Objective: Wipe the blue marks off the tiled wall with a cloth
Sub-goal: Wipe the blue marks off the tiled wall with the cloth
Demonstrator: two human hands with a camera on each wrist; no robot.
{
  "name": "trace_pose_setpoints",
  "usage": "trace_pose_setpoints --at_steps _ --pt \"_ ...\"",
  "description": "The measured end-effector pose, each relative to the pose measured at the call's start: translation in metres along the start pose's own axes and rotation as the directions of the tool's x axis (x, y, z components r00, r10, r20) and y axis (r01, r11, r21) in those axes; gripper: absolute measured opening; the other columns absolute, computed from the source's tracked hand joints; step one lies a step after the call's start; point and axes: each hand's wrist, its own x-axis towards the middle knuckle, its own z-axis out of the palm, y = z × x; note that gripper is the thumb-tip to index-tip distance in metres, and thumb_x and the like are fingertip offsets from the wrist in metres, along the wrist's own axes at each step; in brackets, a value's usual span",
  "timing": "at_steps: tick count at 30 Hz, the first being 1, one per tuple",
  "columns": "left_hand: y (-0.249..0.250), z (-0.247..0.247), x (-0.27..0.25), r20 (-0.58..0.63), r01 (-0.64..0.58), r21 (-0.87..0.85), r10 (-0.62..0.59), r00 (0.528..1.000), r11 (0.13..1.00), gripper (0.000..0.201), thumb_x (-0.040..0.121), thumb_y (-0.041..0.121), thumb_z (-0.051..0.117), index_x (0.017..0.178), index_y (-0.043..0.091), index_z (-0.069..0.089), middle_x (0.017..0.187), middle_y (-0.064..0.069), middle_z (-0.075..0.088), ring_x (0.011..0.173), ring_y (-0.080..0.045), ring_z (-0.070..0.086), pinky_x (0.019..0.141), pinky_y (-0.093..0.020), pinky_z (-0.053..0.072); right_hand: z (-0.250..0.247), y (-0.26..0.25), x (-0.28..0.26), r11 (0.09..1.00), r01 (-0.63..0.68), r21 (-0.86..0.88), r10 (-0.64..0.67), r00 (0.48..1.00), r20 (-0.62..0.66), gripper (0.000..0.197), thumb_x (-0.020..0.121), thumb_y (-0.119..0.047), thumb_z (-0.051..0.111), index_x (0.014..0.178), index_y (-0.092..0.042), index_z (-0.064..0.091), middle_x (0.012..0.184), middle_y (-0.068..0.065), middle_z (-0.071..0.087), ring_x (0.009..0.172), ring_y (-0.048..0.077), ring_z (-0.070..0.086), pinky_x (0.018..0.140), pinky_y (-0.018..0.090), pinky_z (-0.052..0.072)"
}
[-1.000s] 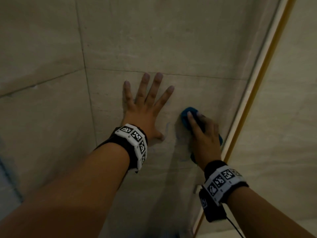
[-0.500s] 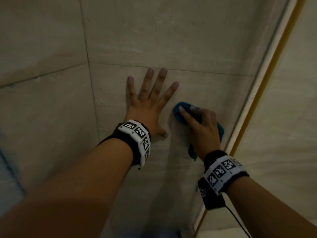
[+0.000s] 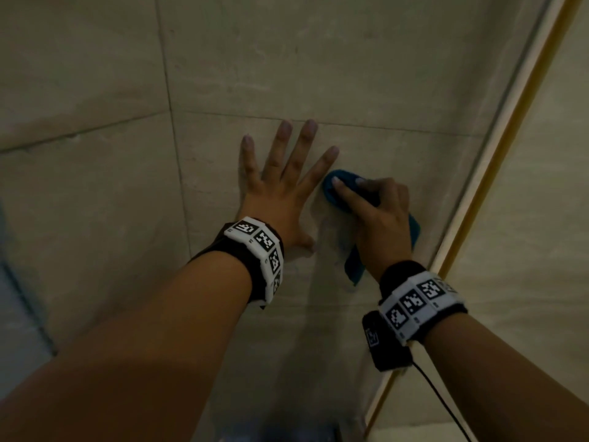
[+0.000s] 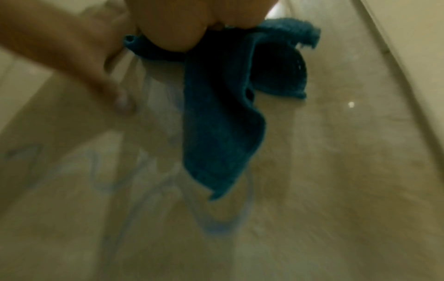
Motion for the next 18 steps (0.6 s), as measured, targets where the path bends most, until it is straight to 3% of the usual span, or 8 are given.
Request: trace_pose_setpoints --at_steps 2,6,10,12,14,16,17,18 --pt "0.001 -0.001 0.0 -0.004 0.004 0.012 -0.004 1.0 1.0 0.146 0.05 0.085 0.063 0.137 0.03 -0.041 0.139 -0.009 -0.048 0.132 -0.037 -0.036 0.099 -0.068 -0.017 0.004 0.002 -0.011 0.994 0.097 -0.054 -0.095 0.995 0.034 0.057 0.073 -0.005 0.071 0.126 -0.02 0.06 0.11 0.006 0.037 0.099 0.028 0.038 0.085 0.035 0.04" --pt "0.003 -0.002 0.0 0.001 0.03 0.039 -0.03 1.0 0.999 0.146 0.051 0.086 0.061 0.134 0.028 -0.044 0.138 -0.01 -0.049 0.132 -0.037 -0.036 0.101 -0.068 -0.014 0.005 0.002 -0.033 0.988 0.126 -0.092 -0.118 0.989 0.084 0.062 0.068 0.003 0.079 0.123 -0.019 0.063 0.108 0.008 0.039 0.094 0.029 0.039 0.077 0.039 0.047" --pt "0.007 -0.005 -0.004 -0.017 0.034 0.02 -0.034 0.999 0.999 0.14 0.056 0.085 0.059 0.135 0.03 -0.042 0.144 -0.01 -0.044 0.136 -0.034 -0.033 0.102 -0.069 -0.014 0.003 -0.002 -0.047 0.997 0.024 -0.071 -0.015 0.993 0.117 0.071 0.063 0.005 0.081 0.126 -0.019 0.06 0.107 0.008 0.038 0.096 0.029 0.039 0.077 0.037 0.048" --pt "0.008 -0.002 -0.014 -0.018 0.027 -0.012 -0.027 0.999 1.0 0.138 0.058 0.083 0.06 0.137 0.032 -0.041 0.144 -0.008 -0.047 0.136 -0.031 -0.037 0.1 -0.069 -0.021 0.002 -0.002 -0.046 0.999 -0.019 -0.032 0.024 0.99 0.138 0.067 0.067 0.007 0.078 0.126 -0.019 0.061 0.106 0.006 0.037 0.095 0.026 0.038 0.079 0.035 0.046" --pt "0.01 0.005 -0.028 0.044 0.025 -0.045 -0.023 0.999 0.999 0.14 0.057 0.082 0.062 0.134 0.033 -0.044 0.138 -0.007 -0.054 0.129 -0.027 -0.048 0.096 -0.066 -0.028 -0.003 -0.007 -0.037 0.99 -0.137 0.02 0.131 0.974 0.186 0.059 0.076 0.008 0.066 0.126 -0.022 0.06 0.108 0.009 0.04 0.094 0.023 0.037 0.079 0.04 0.049" --pt "0.011 0.014 -0.038 0.122 0.042 -0.059 -0.034 0.992 0.997 0.141 0.057 0.082 0.063 0.13 0.033 -0.048 0.135 -0.006 -0.057 0.122 -0.025 -0.055 0.094 -0.065 -0.03 -0.007 -0.006 -0.02 0.944 -0.316 0.095 0.304 0.944 0.126 0.044 0.085 0.0 0.06 0.121 -0.023 0.06 0.108 0.013 0.047 0.094 0.017 0.039 0.082 0.044 0.048" --pt "0.012 0.017 -0.039 0.151 0.054 -0.06 -0.044 0.988 0.997 0.141 0.058 0.082 0.063 0.128 0.032 -0.05 0.133 -0.006 -0.058 0.119 -0.025 -0.057 0.094 -0.065 -0.03 -0.009 -0.008 -0.011 0.92 -0.359 0.16 0.354 0.933 0.056 0.039 0.086 -0.003 0.063 0.119 -0.024 0.059 0.106 0.013 0.049 0.095 0.015 0.042 0.084 0.042 0.049" --pt "0.013 0.02 -0.039 0.17 0.062 -0.057 -0.052 0.984 0.996 0.141 0.059 0.081 0.062 0.127 0.032 -0.051 0.132 -0.006 -0.059 0.117 -0.025 -0.058 0.094 -0.065 -0.03 -0.009 -0.009 -0.003 0.937 -0.316 0.152 0.323 0.946 -0.024 0.045 0.085 -0.002 0.067 0.122 -0.026 0.056 0.105 0.014 0.05 0.097 0.017 0.043 0.084 0.04 0.049"
